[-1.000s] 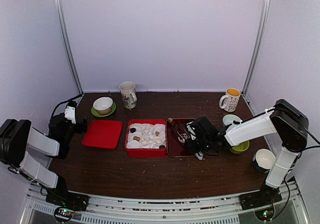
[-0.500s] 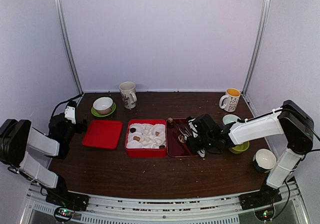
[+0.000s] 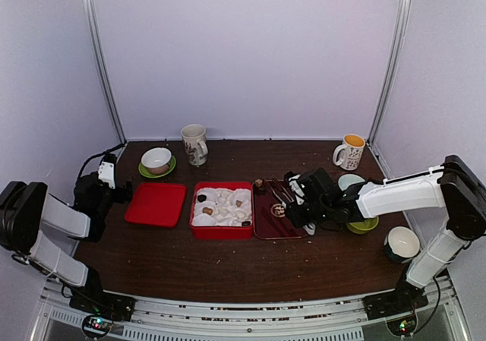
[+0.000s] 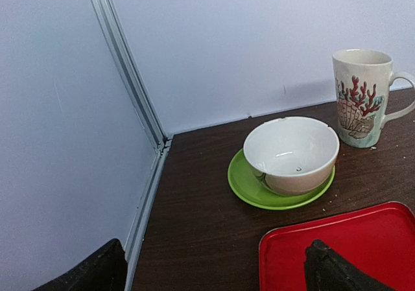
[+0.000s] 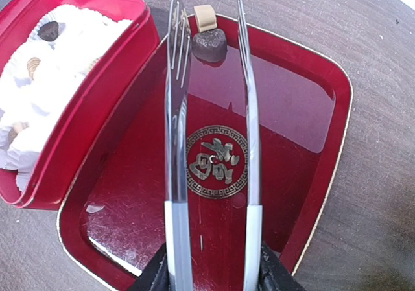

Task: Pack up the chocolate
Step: Pick up the clamp from the plate, then pick up the fake chocolate from the plate.

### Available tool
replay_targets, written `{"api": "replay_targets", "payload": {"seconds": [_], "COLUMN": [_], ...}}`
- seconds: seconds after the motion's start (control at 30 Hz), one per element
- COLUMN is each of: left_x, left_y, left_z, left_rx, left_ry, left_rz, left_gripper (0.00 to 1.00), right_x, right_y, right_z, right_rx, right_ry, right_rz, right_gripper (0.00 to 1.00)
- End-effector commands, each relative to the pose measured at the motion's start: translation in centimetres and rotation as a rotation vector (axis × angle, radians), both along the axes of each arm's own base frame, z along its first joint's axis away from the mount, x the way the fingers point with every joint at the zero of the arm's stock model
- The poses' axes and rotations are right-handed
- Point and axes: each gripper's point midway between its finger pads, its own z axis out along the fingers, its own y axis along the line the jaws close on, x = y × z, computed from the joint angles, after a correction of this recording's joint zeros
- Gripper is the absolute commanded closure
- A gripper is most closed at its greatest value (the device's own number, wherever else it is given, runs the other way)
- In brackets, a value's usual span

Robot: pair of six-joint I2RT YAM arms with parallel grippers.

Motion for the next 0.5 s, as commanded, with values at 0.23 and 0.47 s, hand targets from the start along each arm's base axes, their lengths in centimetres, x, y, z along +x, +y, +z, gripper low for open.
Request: {"api": "replay_targets", "payload": {"seconds": [0.23, 0.47], "left_x": [0.8, -2.0], "left_y": [1.1, -2.2], "left_z": [2.4, 2.4], "left_rx": [-0.025, 0.038], "left_ry": [-0.072, -0.157], "left_rz": [0.059, -0.136], "left_gripper": [0.02, 0.02], "right_x": [0.0, -0.4], "right_y": [0.8, 0.6], "right_z": [3.3, 3.4], "right_rx": [0.052, 0.056], "right_ry": [-0.063, -0.062], "right_rz": [0.036, 0.044], "right_gripper": [0.63, 0.63]}}
